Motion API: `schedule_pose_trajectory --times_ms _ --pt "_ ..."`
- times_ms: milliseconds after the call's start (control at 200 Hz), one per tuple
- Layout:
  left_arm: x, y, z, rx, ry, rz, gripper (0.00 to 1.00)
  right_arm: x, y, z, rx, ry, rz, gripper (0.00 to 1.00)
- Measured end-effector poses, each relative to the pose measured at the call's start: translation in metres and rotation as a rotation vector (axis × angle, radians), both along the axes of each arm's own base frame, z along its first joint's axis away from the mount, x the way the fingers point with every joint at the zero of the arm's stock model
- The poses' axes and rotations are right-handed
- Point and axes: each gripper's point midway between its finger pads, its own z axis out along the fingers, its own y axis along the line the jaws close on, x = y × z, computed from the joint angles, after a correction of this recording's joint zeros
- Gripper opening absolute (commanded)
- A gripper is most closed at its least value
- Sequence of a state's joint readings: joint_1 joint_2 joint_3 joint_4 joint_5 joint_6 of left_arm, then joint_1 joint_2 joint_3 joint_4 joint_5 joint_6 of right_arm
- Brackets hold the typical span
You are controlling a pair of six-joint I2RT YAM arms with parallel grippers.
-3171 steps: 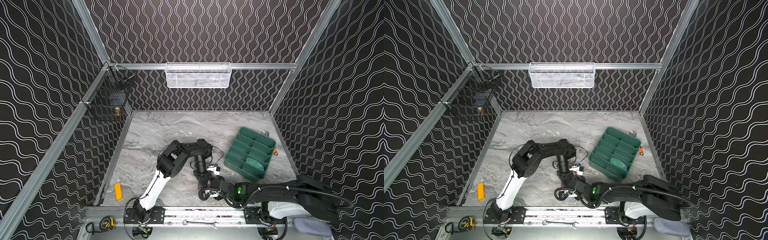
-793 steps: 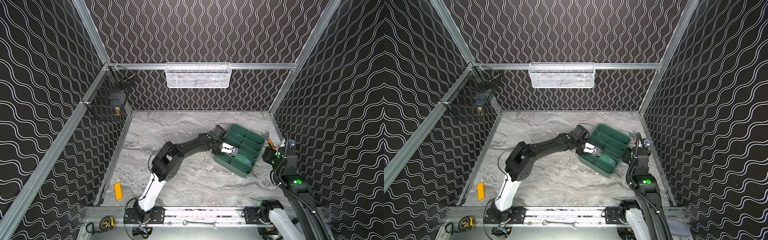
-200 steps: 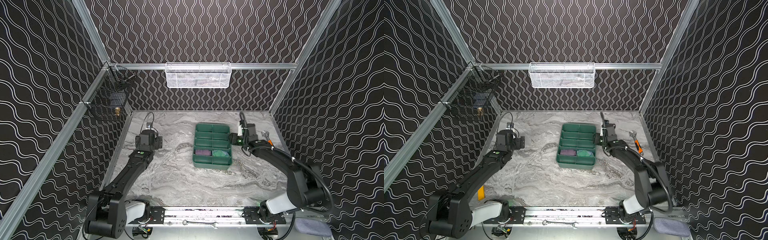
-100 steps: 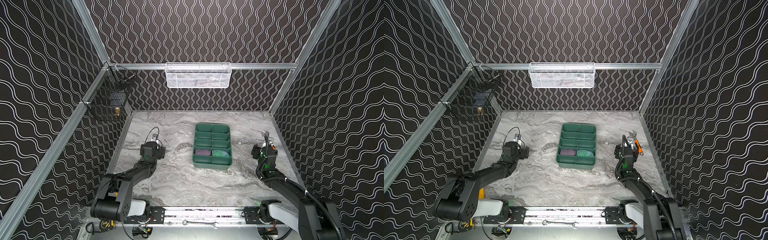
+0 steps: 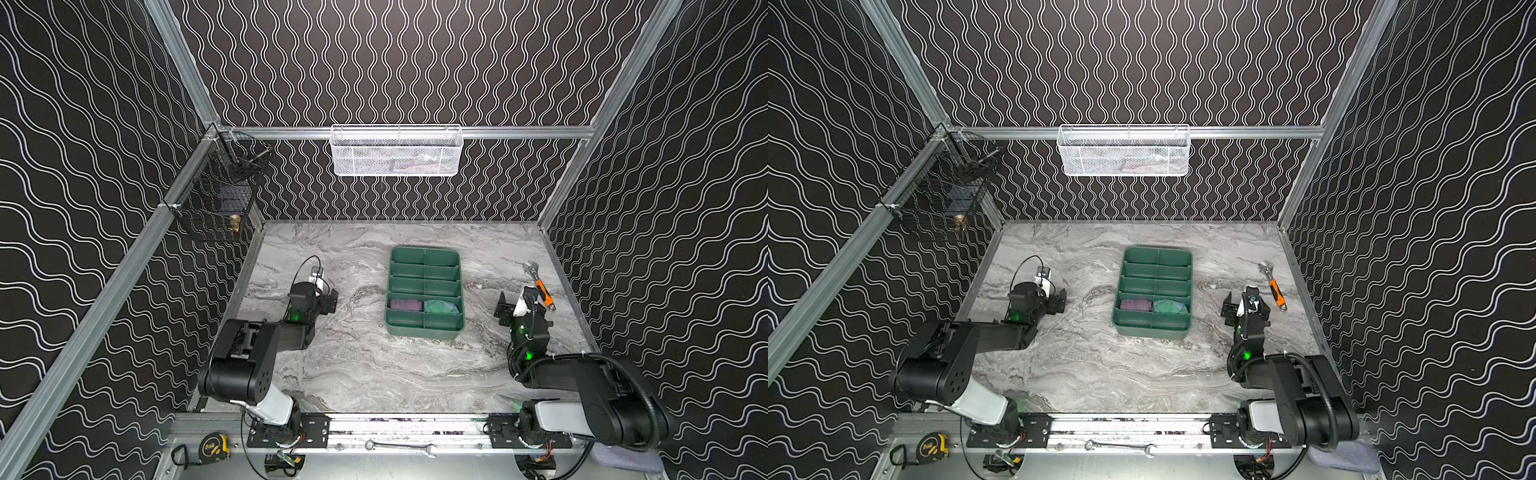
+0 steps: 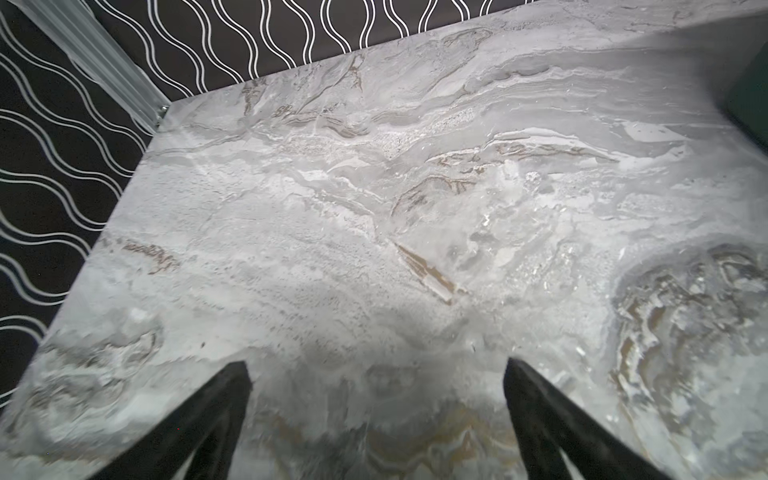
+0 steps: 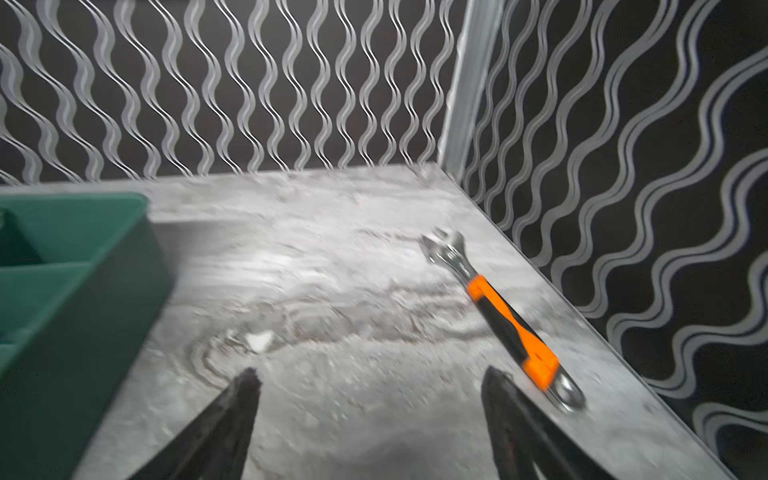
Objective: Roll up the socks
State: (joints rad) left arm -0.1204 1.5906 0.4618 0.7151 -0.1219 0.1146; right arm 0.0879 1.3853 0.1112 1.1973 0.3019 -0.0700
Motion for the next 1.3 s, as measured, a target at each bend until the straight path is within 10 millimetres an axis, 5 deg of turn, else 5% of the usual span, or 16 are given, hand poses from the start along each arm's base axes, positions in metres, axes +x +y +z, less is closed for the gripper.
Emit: schedule_pose_trajectory --times_ms 180,280,571,1296 --pt "-0.001 0.009 -0.004 -0.033 -0.041 0.002 0.99 0.007 0.008 -0.008 0.0 -0.004 0.078 0.88" --pt "-0.016 0.004 -0.022 -0.045 -0.01 -0.027 0.99 0.013 0.008 -0.011 0.007 -0.004 0.101 0.9" --pt "-0.002 0.011 -0.002 -0.083 -0.095 -0.026 0.99 0.044 -0.007 0.006 0.076 -0.013 0.12 1.0" --pt "0.003 0.015 0.0 -0.073 -0.107 0.02 0.99 0.042 -0.002 -0.008 0.122 0.041 0.165 1.0"
